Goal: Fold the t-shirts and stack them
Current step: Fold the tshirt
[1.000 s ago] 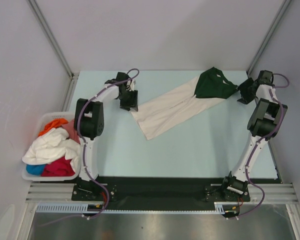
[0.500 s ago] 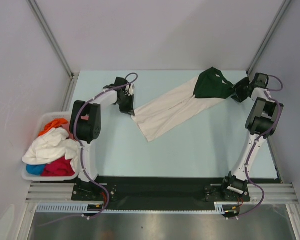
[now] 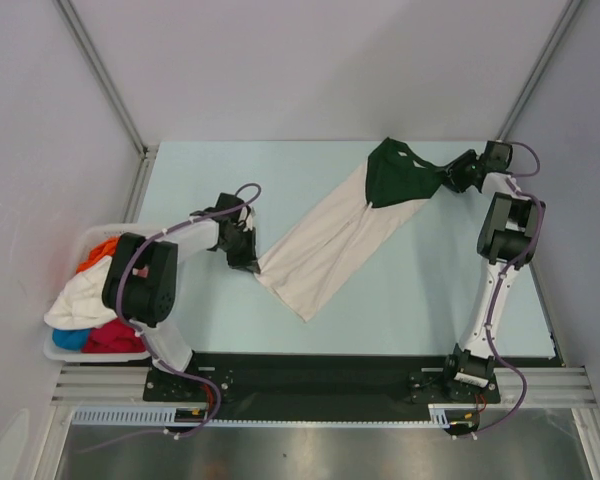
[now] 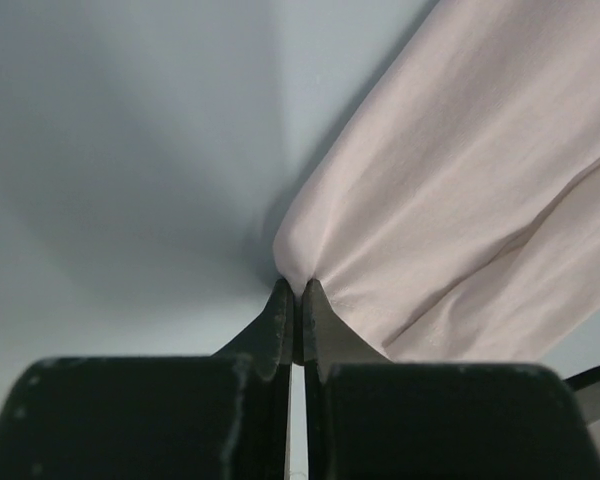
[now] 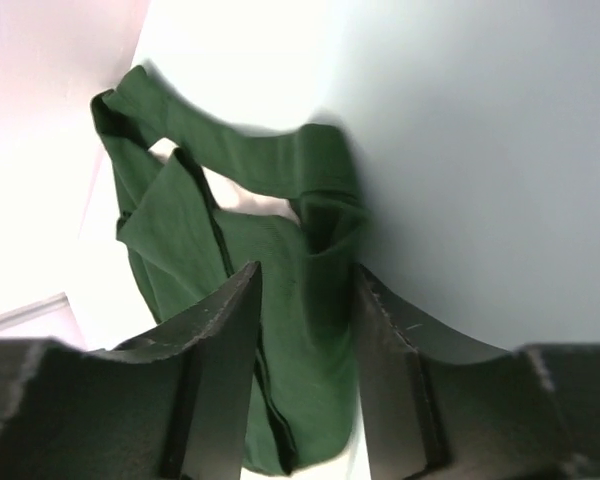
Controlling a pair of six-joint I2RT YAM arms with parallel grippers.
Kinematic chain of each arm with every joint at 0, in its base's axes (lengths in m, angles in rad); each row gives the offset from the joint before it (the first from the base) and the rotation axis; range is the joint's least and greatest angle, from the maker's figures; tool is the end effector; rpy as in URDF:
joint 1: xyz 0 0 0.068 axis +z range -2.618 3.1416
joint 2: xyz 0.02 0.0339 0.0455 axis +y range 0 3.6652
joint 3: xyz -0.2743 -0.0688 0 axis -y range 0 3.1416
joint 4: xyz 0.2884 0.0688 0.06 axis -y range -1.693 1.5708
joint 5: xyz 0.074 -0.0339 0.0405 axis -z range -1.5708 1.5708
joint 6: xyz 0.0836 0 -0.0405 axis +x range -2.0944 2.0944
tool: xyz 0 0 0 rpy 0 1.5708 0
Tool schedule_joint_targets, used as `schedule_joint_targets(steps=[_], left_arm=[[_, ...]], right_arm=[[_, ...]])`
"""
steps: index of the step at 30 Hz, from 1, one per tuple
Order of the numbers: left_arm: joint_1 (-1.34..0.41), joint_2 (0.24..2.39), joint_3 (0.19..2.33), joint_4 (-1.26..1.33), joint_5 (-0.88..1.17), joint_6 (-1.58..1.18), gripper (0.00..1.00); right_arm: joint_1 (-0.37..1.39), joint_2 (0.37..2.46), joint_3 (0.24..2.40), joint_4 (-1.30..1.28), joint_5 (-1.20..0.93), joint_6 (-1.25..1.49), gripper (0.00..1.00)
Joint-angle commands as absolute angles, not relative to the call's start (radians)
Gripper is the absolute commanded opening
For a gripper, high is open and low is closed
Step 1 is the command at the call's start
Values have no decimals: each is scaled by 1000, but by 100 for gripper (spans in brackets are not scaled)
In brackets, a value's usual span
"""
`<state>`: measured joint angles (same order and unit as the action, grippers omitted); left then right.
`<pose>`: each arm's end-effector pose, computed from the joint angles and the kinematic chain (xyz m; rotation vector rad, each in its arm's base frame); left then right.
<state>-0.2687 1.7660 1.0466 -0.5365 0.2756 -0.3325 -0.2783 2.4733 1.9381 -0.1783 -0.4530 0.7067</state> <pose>0.3579 -0.1222 0.0908 -0.0285 2.8787 -0.5165 0.6127 -0.1370 0.0904 0.8715 2.1348 0.7392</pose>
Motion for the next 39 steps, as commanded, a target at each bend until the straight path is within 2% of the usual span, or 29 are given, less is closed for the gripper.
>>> schedule_joint_targets(steps=[1, 5, 6, 9, 24, 33, 39], left_arm=[[-295, 1672, 945, -526, 301, -408, 0], [-301, 1614, 865, -476, 327, -452, 0], [-307, 1605, 850, -466, 330, -472, 0], [-333, 1563, 801, -431, 339, -511, 0], [-561, 1332, 520, -233, 331, -791, 0], [-706, 1264, 482, -137, 296, -902, 0], [-773, 1287, 466, -91, 301, -937, 0]], right_arm=[[-229, 2528, 1945, -184, -414, 733, 42], [-207, 2565, 1985, -164, -413, 749, 28], [-201, 2574, 1997, -167, -410, 749, 16], [-184, 2594, 2019, -137, -400, 772, 0], [-88, 2770, 2293, -11, -414, 897, 0], [-20, 2853, 2345, 164, -388, 1002, 0], [21, 2948, 2476, 178, -351, 1078, 0]])
